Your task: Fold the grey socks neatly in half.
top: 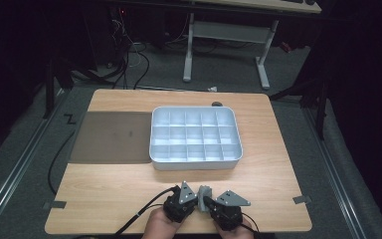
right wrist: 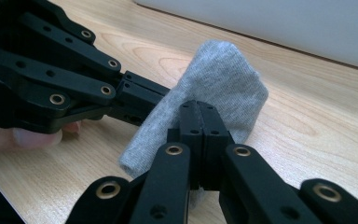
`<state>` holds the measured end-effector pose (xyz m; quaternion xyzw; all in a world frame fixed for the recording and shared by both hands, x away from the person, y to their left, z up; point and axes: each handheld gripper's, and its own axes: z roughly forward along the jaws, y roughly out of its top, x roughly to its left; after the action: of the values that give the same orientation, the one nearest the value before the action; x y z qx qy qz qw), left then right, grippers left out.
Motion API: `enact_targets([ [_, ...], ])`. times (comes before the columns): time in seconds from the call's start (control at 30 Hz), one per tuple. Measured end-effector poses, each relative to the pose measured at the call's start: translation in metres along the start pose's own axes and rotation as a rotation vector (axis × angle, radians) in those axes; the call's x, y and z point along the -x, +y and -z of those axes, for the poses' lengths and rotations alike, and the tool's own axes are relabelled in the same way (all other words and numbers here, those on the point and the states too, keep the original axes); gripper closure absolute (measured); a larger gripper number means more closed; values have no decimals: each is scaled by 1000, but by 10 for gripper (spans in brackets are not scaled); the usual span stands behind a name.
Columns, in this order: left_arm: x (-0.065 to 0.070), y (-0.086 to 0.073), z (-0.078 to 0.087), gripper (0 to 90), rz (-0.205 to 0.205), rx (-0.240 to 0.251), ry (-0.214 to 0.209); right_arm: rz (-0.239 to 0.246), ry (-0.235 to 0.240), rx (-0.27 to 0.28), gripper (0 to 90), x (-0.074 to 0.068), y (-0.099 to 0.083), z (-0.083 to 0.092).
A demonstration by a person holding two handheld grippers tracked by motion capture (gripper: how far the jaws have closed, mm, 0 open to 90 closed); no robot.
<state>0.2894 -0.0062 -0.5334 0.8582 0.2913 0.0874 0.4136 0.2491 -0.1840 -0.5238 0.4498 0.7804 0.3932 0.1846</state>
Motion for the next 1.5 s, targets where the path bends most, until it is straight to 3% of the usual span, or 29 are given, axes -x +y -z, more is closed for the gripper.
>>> enact_targets([
  [0.2,-6,-5,7,837,26,14,8,26,-6,-6,900,-2,1,-1],
  [0.43,-4,-3,29,895,39,149,48,38,-3,-2,900,-4,1,-2],
  [0.6,8,0,28,900,32,203,48,31,9,8,900,-4,0,-3],
  [1.17,11,-3,15,900,0,159,56,-31,52,33,900,3,-2,-3],
  [1.5,11,-4,13,900,-10,146,71,-67,66,50,847,9,-7,8],
])
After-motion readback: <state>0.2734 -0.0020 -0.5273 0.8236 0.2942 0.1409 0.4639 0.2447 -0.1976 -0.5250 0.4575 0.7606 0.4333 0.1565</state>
